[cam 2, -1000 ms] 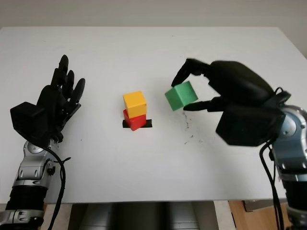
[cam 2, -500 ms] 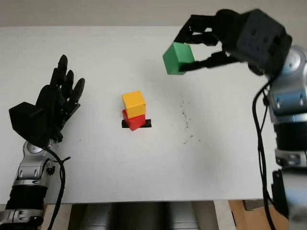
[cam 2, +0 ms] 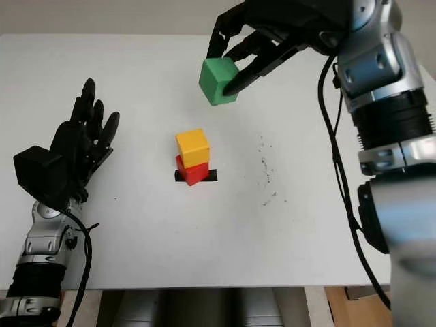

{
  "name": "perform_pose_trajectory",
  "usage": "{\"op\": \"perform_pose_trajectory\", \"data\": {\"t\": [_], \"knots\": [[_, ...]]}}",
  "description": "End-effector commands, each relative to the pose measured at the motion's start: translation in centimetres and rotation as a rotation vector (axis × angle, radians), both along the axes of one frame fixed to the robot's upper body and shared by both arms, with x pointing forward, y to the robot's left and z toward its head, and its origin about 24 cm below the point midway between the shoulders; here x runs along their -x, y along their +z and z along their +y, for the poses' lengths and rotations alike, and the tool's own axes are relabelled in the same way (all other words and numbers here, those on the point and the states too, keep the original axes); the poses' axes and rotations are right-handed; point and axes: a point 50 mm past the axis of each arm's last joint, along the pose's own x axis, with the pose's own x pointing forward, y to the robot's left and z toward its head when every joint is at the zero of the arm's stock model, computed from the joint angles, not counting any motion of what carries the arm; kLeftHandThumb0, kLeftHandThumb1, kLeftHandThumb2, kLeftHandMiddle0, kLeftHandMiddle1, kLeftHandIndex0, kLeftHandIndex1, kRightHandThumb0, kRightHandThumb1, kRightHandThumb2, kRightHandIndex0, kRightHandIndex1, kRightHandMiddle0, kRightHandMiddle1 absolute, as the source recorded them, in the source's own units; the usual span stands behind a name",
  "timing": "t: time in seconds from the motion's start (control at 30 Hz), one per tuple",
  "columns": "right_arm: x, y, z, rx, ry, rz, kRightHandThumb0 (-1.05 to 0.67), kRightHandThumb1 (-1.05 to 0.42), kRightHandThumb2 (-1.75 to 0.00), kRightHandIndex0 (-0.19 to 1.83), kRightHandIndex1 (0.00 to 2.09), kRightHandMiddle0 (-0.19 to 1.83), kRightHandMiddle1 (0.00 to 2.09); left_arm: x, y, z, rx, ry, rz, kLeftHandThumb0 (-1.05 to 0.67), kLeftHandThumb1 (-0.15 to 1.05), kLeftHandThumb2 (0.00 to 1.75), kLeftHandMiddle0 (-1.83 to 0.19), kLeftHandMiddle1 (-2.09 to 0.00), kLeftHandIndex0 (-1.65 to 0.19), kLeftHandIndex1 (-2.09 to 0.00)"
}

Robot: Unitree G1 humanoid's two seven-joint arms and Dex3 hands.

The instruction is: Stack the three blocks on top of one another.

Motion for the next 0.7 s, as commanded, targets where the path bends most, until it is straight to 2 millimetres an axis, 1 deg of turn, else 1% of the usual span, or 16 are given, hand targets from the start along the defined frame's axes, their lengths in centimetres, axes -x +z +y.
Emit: {"op": "perform_pose_trajectory", "data": {"t": [0.0, 0.17, 0.43, 0.67], "knots": [[0.2, 1.1, 1.0, 0.029, 0.04, -0.034, -0.43, -0.98, -0.06, 0.45, 0.06, 0.28, 1.64, -0.1, 0.4, -0.1, -0.001, 0.0, -0.023, -0.61, 1.05, 0.41, 0.06, -0.06, 0.06, -0.06], [-0.1, 0.3, 1.8, 0.044, 0.069, -0.019, -0.47, -1.0, -0.06, 0.45, 0.06, 0.24, 1.73, -0.2, 0.5, -0.1, -0.005, -0.002, -0.023, -0.61, 1.05, 0.43, 0.07, -0.05, 0.07, -0.06], [-0.2, -1.1, 2.6, 0.066, 0.114, 0.006, -0.47, -1.01, -0.06, 0.41, 0.04, 0.23, 1.7, -0.2, 0.4, -0.2, 0.005, 0.001, -0.019, -0.63, 1.05, 0.42, 0.07, -0.05, 0.07, -0.06], [0.1, -1.7, 2.9, 0.025, 0.143, 0.034, -0.46, -1.01, -0.05, 0.39, 0.03, 0.23, 1.73, -0.1, 0.5, -0.1, 0.006, -0.004, -0.022, -0.63, 1.05, 0.42, 0.08, -0.05, 0.08, -0.05]]}}
